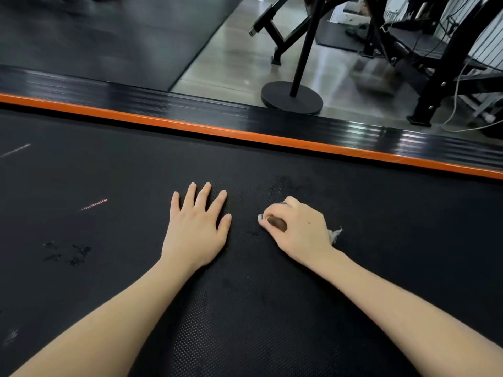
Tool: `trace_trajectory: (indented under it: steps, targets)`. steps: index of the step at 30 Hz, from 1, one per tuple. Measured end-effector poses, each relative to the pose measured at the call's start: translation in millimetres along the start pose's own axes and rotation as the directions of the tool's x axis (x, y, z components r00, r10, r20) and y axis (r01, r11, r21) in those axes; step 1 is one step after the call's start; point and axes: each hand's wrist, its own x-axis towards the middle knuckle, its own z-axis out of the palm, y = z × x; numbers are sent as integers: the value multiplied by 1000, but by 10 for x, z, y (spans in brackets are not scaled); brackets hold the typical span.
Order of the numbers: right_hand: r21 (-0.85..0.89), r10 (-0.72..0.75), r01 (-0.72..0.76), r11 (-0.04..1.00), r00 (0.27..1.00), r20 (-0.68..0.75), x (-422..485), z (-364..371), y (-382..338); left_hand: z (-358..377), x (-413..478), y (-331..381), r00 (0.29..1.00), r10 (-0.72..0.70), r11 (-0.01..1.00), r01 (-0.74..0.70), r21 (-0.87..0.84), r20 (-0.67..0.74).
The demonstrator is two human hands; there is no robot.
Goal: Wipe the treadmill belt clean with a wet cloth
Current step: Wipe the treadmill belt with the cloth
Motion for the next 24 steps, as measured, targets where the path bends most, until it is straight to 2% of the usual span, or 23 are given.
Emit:
trace_trajectory:
  steps: [2, 5, 7, 13, 15, 16, 18, 20, 21, 22, 24]
  targets:
    - [-43, 49, -48, 998, 999, 19, 286, 28, 84, -3, 4, -2, 1000, 2, 1000, -2, 8, -6]
    - [-75, 228, -227, 971, 974, -1, 798, 115, 203, 0, 9, 0, 1000, -1, 1000, 1, 2, 4]
    - [-75, 264, -265, 961, 964, -25, 826, 173, 159, -8, 5, 3, 1000, -3, 1000, 3, -4, 1]
    - [57, -48, 51, 997, 997, -56, -246, -29, -91, -18, 1, -4, 1000, -1, 1000, 1, -6, 6]
    - [67, -98, 102, 992, 993, -64, -380, -77, -14, -22, -2, -5, 1000, -3, 1000, 3, -11, -5]
    - [33, -72, 75, 997, 994, -76, -324, -93, 87, -20, -5, -1, 1000, -3, 1000, 3, -12, -5]
    - [-61, 126, -135, 989, 983, -137, -28, -119, 375, -10, -1, -5, 1000, -4, 1000, 4, -13, -3]
    - [-92, 420, -440, 893, 890, -179, 276, -178, 694, -5, -2, -13, 1000, -6, 1000, 6, -18, -5]
    - [-79, 516, -534, 842, 839, -174, 359, -212, 797, 0, -3, -12, 1000, -8, 1000, 8, -21, -9]
    - [-76, 549, -566, 821, 819, -167, 389, -240, 846, 3, -4, -15, 1000, -10, 1000, 10, -20, -14]
    - [-133, 493, -526, 840, 842, -221, 309, -315, 819, 5, -7, -17, 1000, -2, 1000, 1, -18, -17]
